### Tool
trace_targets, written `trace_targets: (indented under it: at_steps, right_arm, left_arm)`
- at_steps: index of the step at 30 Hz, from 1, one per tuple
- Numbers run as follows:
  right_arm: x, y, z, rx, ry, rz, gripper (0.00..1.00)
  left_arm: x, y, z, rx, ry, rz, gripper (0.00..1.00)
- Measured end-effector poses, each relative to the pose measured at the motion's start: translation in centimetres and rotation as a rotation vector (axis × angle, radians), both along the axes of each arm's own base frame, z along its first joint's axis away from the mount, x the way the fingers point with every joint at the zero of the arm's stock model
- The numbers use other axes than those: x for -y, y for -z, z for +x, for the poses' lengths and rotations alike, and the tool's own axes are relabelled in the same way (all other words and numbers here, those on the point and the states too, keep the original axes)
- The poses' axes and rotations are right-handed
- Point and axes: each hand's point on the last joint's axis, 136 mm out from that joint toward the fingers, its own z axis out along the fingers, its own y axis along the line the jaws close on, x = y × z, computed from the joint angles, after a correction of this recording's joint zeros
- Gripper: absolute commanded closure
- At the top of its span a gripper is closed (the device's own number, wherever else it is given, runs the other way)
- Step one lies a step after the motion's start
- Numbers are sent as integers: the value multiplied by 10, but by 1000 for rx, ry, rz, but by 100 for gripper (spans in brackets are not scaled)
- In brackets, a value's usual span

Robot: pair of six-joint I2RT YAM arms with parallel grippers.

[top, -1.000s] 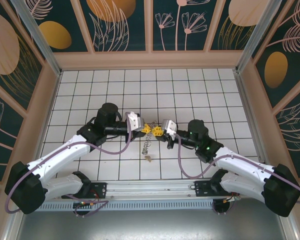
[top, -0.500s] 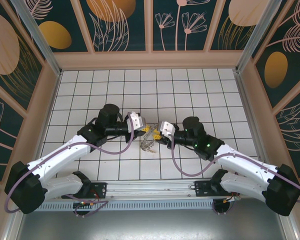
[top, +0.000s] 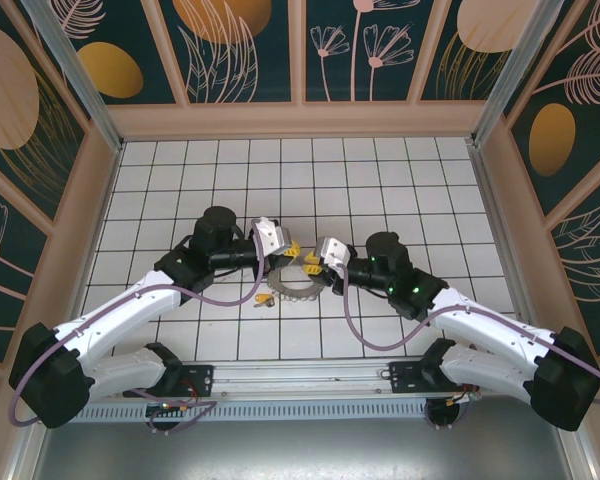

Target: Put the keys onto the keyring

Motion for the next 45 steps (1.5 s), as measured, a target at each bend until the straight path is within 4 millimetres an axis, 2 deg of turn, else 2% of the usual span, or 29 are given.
trace_targets:
  at_steps: [3, 6, 8, 10, 14, 17, 19, 22, 24, 27, 31, 35, 38, 42, 45]
  right_arm:
    - [3, 0, 6, -4, 40, 3, 78]
    - [13, 2, 13, -23, 92, 13, 75]
    - [25, 3, 23, -44, 156, 29, 71]
    - [38, 2, 34, -72, 236, 54, 65]
    - [66, 4, 65, -179, 459, 115, 62]
    - [82, 19, 90, -351, 656, 136, 66]
    - [85, 33, 109, -497, 773, 138, 67]
    - [82, 55, 132, -711, 939, 155, 66]
    - [79, 71, 139, -867, 1047, 195, 62]
    - [65, 95, 131, -1076, 1176, 239, 59]
    - [27, 113, 121, -1276, 1276, 268, 57]
    - [5, 125, 134, -1397, 1411, 294, 59]
    - [-4, 139, 143, -1455, 1502, 295, 60]
    - [-2, 163, 141, -1507, 1614, 273, 63]
    - [3, 174, 136, -1527, 1682, 257, 64]
  left_arm:
    - [-2, 4, -1, -18, -14, -1, 100]
    - [-4, 10, 1, -40, -38, 8, 75]
    - [-7, 15, 4, -63, -71, 15, 61]
    - [-9, 18, 9, -84, -111, 19, 53]
    - [-15, 29, 30, -150, -237, 45, 46]
    - [-25, 40, 57, -249, -364, 62, 46]
    - [-35, 44, 77, -320, -441, 56, 46]
    - [-56, 52, 102, -417, -555, 30, 42]
    - [-71, 58, 111, -474, -626, 16, 41]
    - [-89, 64, 120, -540, -707, -1, 41]
    - [-108, 71, 126, -581, -768, -15, 41]
    - [-123, 90, 123, -613, -818, 16, 40]
    - [-126, 90, 123, -608, -831, 24, 41]
    - [-127, 83, 119, -590, -826, 11, 41]
    - [-127, 85, 115, -596, -818, 10, 42]
